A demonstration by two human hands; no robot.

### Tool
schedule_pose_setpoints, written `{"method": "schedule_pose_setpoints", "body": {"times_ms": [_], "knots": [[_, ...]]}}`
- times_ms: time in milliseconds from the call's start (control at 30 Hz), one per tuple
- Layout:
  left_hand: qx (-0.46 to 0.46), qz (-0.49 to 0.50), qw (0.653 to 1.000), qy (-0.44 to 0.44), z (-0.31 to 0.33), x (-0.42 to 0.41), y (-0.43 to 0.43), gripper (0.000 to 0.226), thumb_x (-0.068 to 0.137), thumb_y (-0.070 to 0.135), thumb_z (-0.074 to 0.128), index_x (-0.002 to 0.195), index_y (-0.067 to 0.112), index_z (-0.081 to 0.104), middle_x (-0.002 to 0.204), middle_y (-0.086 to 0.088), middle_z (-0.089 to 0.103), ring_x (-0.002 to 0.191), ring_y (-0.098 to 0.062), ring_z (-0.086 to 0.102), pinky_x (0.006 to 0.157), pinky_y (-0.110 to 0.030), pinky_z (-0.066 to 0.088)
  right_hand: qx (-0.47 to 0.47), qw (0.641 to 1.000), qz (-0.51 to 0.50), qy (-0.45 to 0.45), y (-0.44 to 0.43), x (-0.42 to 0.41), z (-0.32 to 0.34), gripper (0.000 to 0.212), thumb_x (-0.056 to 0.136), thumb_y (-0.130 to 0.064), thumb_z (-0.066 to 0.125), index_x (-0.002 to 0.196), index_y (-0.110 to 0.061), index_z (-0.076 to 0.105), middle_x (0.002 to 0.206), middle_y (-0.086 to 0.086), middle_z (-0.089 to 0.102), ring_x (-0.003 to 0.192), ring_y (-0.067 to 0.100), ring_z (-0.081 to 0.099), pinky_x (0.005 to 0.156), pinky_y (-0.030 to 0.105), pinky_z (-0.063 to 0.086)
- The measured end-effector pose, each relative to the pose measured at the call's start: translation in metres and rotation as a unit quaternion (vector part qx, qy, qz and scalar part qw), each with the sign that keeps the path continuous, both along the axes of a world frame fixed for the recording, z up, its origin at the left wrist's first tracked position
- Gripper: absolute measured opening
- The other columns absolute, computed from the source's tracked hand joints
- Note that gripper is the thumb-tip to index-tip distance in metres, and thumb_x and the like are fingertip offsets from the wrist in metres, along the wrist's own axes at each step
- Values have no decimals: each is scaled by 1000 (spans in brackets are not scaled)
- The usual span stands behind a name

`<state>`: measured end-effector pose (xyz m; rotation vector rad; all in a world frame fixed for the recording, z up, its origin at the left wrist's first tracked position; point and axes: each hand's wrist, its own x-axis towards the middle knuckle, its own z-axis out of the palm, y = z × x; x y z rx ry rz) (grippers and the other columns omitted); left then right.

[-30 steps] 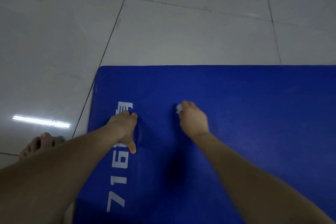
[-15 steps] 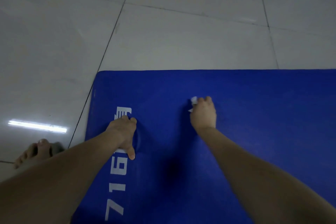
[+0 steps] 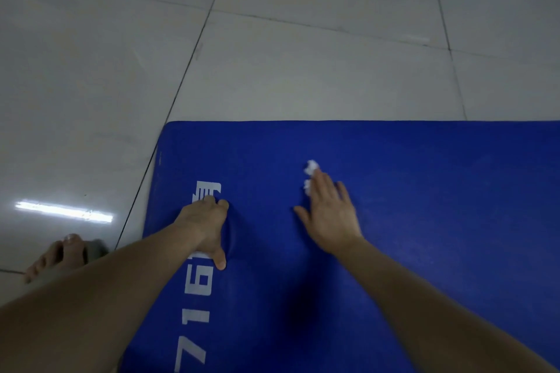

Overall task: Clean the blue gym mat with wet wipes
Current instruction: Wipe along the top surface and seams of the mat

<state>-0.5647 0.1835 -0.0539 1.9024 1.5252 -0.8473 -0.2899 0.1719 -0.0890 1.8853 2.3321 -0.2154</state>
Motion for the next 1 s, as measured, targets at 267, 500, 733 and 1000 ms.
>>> {"method": "schedule_pose_setpoints", "body": {"times_ms": [267, 500, 733, 1000], "knots": [[-5, -8, 1000, 11, -1, 2, 3, 127, 48, 66, 91, 148, 18, 29, 138, -4, 42, 126, -20, 47, 99, -36, 48, -57, 964, -259, 1, 35, 48, 2, 103, 92, -75, 13, 156, 6, 15, 166, 21, 9, 153, 34, 11, 123, 49, 20], [-2, -17, 1000, 14, -2, 1, 4, 125, 48, 67, 90, 146, 18, 31, 137, -5, 43, 124, -22, 48, 100, -37, 50, -35, 994, -86, 65, 33, -86, -6, 97, 97, -70, 13, 157, 6, 5, 166, 22, -2, 155, 34, 3, 125, 48, 14], [3, -15, 1000, 3, -2, 0, 3, 125, 49, 67, 91, 147, 18, 30, 137, -5, 42, 125, -21, 47, 100, -37, 49, -23, 991, 130, 0, 35, -86, -13, 88, 100, -67, 15, 160, -2, 9, 169, 13, 1, 156, 26, 3, 126, 49, 8], [3, -11, 1000, -11, -4, -3, 2, 124, 47, 65, 92, 145, 18, 31, 137, -4, 42, 124, -21, 47, 103, -37, 48, -21, 992, -99, -71, 68, 49, -7, 100, 92, -75, 2, 159, -2, 15, 168, 11, 8, 155, 25, 9, 124, 52, 11]]}}
